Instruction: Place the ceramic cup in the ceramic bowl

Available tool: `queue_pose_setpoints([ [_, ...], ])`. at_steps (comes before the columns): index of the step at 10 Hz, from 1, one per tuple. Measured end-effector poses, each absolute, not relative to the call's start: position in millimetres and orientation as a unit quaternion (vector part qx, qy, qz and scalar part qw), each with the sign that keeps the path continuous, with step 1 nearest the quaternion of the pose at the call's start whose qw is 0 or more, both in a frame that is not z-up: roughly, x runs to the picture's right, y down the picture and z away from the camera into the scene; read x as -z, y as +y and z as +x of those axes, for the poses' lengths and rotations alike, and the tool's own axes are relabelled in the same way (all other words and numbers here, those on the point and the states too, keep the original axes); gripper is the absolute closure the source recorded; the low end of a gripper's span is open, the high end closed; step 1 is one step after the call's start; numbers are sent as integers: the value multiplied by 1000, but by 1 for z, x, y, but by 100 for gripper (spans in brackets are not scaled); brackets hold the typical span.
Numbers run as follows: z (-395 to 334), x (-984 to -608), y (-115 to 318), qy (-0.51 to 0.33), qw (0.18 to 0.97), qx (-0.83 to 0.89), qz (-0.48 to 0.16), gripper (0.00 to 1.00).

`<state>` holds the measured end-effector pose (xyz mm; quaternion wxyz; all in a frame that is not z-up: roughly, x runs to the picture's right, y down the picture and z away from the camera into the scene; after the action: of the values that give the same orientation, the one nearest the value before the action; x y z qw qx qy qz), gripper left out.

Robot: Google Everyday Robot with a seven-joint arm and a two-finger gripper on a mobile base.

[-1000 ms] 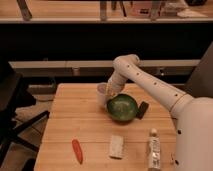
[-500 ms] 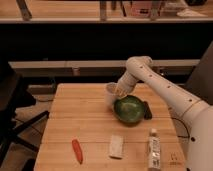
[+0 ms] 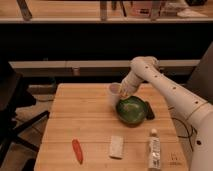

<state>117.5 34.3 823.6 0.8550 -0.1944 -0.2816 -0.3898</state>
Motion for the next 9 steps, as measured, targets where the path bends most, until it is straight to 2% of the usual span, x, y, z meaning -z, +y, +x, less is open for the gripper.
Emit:
queue_pose_setpoints([
  [9,162,-817,38,-283,869,354,-197,100],
])
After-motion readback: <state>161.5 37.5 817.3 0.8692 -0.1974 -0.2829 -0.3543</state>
